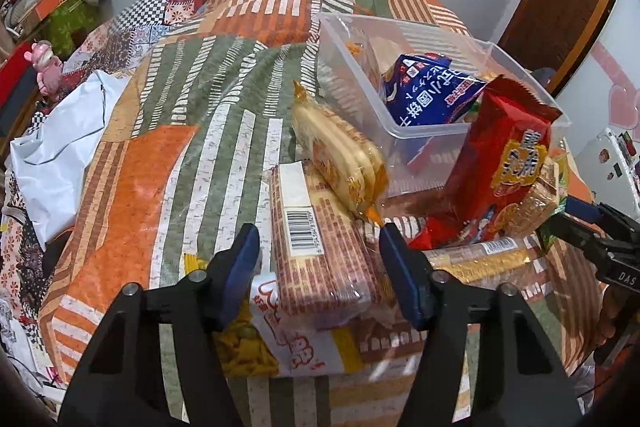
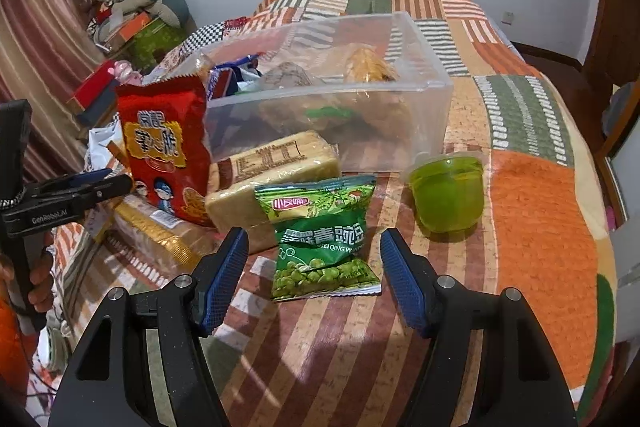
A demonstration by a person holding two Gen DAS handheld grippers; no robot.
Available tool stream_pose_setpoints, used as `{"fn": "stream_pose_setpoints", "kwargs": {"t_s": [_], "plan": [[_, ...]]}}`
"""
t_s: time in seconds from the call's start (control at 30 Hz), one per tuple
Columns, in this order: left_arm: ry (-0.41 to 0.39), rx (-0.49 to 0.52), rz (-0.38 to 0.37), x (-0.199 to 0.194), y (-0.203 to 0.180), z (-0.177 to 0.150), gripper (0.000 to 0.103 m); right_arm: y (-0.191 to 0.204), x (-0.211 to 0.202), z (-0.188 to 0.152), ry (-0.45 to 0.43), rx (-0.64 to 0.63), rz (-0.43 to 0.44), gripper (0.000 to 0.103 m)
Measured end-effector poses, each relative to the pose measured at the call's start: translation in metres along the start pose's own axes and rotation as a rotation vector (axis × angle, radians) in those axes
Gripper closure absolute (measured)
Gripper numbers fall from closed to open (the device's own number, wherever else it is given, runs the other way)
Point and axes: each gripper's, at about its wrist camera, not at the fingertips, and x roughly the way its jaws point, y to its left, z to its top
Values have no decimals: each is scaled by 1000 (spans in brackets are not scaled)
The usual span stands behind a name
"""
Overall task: Organize snacks
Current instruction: 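Grasp the green pea snack bag with the right tool while the left tool grasps the striped wafer pack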
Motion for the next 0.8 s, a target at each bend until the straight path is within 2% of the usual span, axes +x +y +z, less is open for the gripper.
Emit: {"fn": "stream_pose_setpoints", "kwargs": {"t_s": [0.1, 0.2, 0.3, 0.37, 0.53, 0.8], "plan": [[15, -9, -3, 6, 2, 1, 53, 0, 6, -2, 15, -3, 1, 39], [20, -15, 8, 11, 3, -1, 58, 0, 9, -2, 26, 0, 6, 45], [8, -15, 15, 12, 3, -3, 59, -2, 11, 0, 27, 6, 7, 50], [-5, -4, 25, 11, 1, -5, 59, -3, 10, -1, 27, 12, 10, 58], [-30, 12, 41, 3, -2, -8, 60, -4, 8, -2, 20, 17, 22, 61], [-73, -20, 37, -20, 5, -12, 60, -4, -3, 0, -11, 21, 19, 63]]}}
